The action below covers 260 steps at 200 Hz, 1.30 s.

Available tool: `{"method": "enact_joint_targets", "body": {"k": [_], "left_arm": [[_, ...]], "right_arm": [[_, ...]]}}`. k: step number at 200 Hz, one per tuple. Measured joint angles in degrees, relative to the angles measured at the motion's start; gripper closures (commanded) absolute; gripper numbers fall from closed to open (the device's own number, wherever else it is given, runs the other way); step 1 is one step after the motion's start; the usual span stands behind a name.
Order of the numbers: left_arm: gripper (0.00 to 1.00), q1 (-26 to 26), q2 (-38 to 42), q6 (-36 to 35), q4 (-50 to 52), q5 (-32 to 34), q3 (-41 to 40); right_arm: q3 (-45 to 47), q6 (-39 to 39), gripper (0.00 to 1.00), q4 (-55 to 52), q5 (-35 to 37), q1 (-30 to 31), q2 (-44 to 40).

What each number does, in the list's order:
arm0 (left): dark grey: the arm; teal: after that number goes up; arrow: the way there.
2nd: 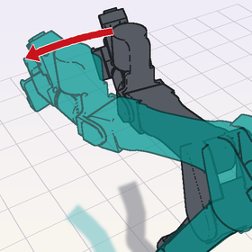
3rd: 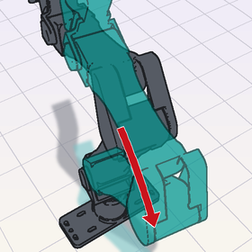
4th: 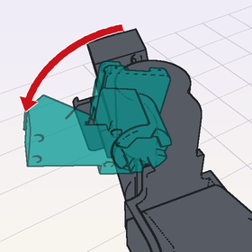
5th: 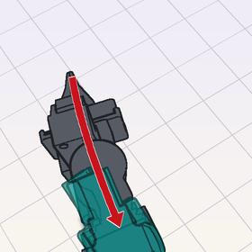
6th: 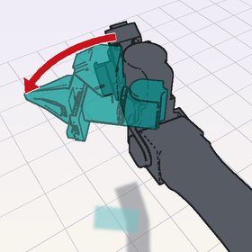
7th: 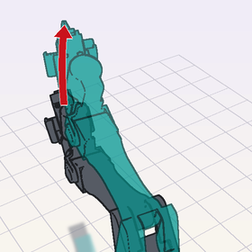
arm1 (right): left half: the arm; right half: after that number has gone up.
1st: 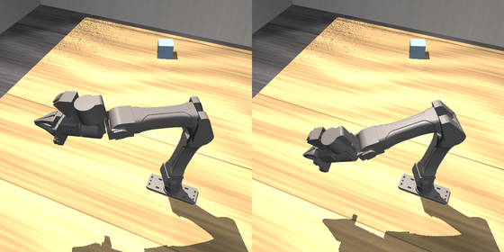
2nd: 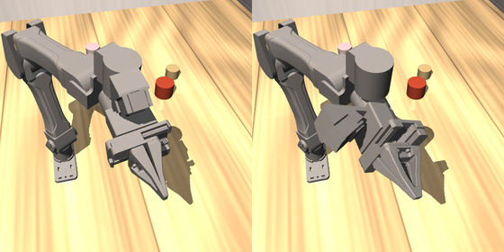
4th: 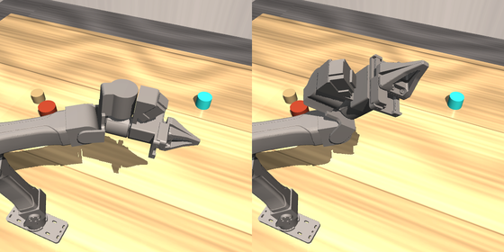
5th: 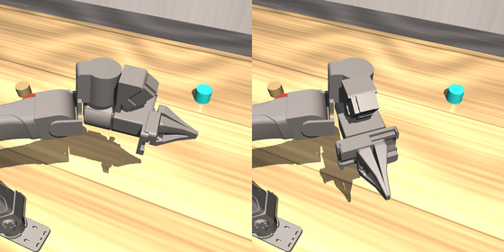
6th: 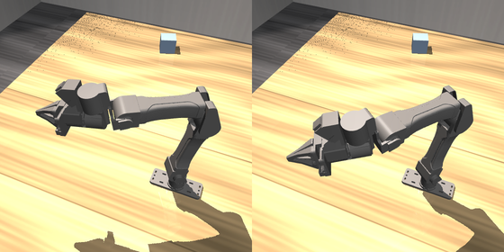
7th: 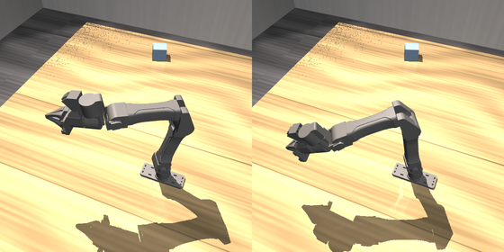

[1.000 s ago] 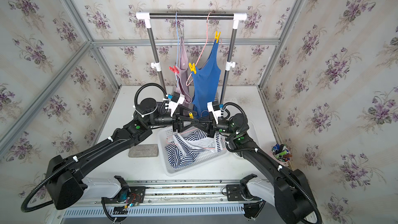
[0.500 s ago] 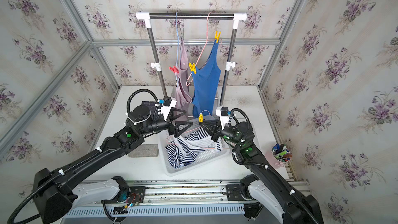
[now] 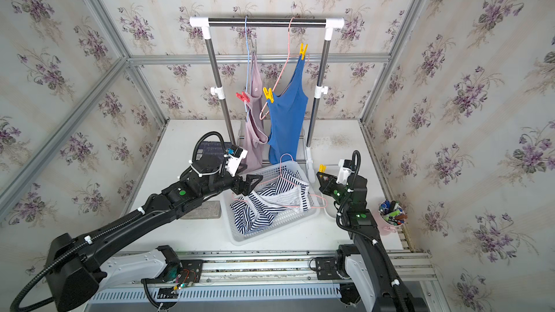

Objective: Remove the clothespins securing tank tops to the hanger
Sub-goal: Place the clothespin in the storage box.

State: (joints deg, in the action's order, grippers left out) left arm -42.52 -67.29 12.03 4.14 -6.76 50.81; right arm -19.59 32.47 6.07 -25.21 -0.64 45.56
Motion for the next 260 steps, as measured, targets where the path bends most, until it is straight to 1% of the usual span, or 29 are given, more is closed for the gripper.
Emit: {"method": "enact_joint_targets", "body": {"k": [19,42,71,92,124,148,166,197,260], "left_arm": [[0.08,-1.36,-1.88,-1.53,2.40,3.56,1.36],[0.08,-3.39,-4.63,-3.65,5.03,7.54,3.39],[0.08,-5.53,-8.96,-6.01,8.11,12.09,6.29],[0.08,-5.77,-11.93,-7.04,9.60,14.25,7.76],[0.09,-5.79,-17.11,-8.46,10.91,15.93,9.97],[0.10,-5.84,-20.72,-8.94,11.67,16.50,11.74],[0.11,-5.84,-22.67,-9.18,11.67,16.96,12.79],[0.12,-5.81,-25.31,-9.57,11.72,18.47,13.68],[0.12,-5.88,-30.05,-10.27,11.69,20.28,15.58]], "right_arm": [[0.02,0.72,1.00,-1.03,0.09,-1.68,2.73],[-0.57,1.01,1.00,-2.12,1.27,-2.16,5.42],[-1.11,1.03,1.00,-3.32,5.31,-2.36,6.58],[-2.08,0.94,1.00,-4.31,8.37,-2.36,7.39],[-3.61,-0.63,1.00,-5.95,12.46,-2.40,10.71],[-3.32,-1.27,1.00,-6.82,14.10,-2.54,13.00],[-2.38,-1.42,0.96,-7.08,15.30,-2.56,13.94],[-1.46,-1.64,0.95,-6.73,16.65,-2.78,15.72],[-1.11,-2.47,0.87,-4.11,17.88,-2.91,20.04]]}}
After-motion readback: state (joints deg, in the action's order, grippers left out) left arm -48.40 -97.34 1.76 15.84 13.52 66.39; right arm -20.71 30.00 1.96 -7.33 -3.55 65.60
